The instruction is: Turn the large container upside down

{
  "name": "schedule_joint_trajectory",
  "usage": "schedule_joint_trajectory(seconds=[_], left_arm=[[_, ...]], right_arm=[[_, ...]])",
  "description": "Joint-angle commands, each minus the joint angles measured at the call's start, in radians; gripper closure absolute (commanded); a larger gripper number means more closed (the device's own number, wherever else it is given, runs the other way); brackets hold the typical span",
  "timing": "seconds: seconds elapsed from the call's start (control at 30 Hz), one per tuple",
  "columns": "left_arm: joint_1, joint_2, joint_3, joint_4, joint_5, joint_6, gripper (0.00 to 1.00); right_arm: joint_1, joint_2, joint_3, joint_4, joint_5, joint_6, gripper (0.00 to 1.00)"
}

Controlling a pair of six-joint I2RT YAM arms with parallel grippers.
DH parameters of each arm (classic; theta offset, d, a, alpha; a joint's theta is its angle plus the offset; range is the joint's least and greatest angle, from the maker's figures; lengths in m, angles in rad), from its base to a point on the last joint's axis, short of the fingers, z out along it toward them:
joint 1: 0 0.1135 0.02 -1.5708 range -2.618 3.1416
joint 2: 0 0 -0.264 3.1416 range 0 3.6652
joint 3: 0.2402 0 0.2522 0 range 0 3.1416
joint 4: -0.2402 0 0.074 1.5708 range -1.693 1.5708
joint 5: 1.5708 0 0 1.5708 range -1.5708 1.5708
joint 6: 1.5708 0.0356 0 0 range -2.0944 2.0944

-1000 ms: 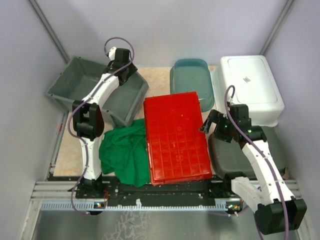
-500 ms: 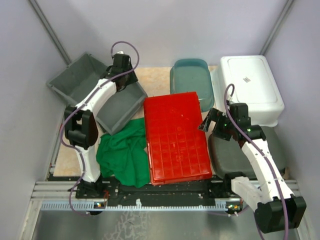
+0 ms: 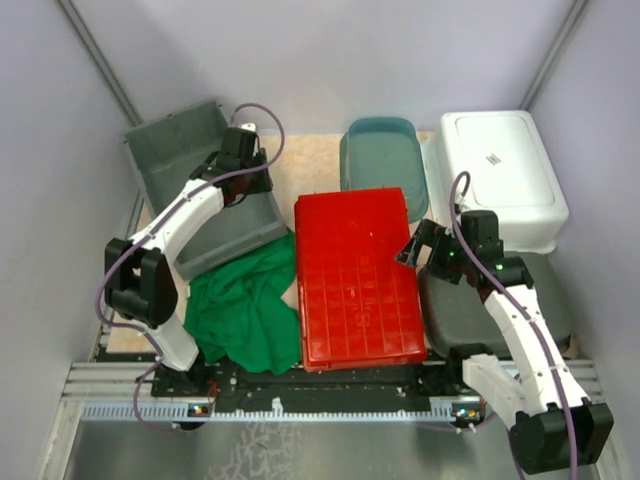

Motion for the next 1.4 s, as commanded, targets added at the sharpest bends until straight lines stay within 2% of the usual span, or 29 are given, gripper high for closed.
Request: schedule_joint_trajectory(seconds=[0.0,0.07,0.1,0.17,0.2,0.3,0.43,0.6,0.77,0.87,1.03,1.07,1.3,1.37], left_arm=[[-0.005,-0.028,-0.087,-0.226,-0.054,0.054,0.91],[-0.005,-0.038,-0.078,-0.249,-0.054,0.044,0.61],[-0.005,-0.041,-0.065,-0.253,-0.049,0.04,0.39],[-0.004,-0.04,-0.025,-0.255,-0.043,0.029,0.23],[-0.005,-0.036,0.003,-0.257,-0.044,0.018,0.16],[-0.006,-0.008,0.096,-0.255,-0.074,-0.013,0.04],[-0.004,0.063,0.192,-0.215,-0.152,-0.052,0.01],[0.001,0.18,0.293,-0.208,-0.281,-0.111,0.07],[0.026,0.264,0.356,-0.206,-0.231,-0.132,0.2],[0.025,0.27,0.366,-0.204,-0.202,-0.138,0.42],[0.025,0.2,0.339,-0.179,-0.089,-0.105,0.93],[0.025,0.179,0.334,-0.178,-0.057,-0.095,1.0],[0.027,-0.014,0.323,-0.187,0.193,-0.053,1.0],[0.033,-0.063,0.325,-0.171,0.302,-0.069,1.0]], right_arm=[[0.007,-0.033,-0.006,0.022,-0.019,-0.015,0.03],[0.007,-0.036,-0.01,0.02,-0.02,-0.015,0.03],[0.007,-0.036,-0.012,0.019,-0.023,-0.015,0.03],[0.007,-0.036,-0.017,0.02,-0.028,-0.016,0.03],[0.006,-0.036,-0.018,0.022,-0.03,-0.017,0.03],[0.006,-0.036,-0.014,0.02,-0.03,-0.018,0.03],[0.007,-0.04,-0.007,0.017,-0.031,-0.017,0.03],[0.007,-0.054,-0.001,-0.008,-0.022,-0.02,0.03],[0.007,-0.078,-0.005,-0.041,-0.008,-0.02,0.03],[0.007,-0.096,-0.011,-0.053,-0.002,-0.014,0.03],[0.007,-0.102,-0.02,-0.051,-0.002,-0.001,0.03],[0.007,-0.099,-0.02,-0.049,-0.002,-0.002,0.03],[0.007,-0.069,-0.013,-0.021,-0.014,-0.007,0.03],[0.007,-0.058,-0.016,-0.009,-0.02,-0.008,0.03]])
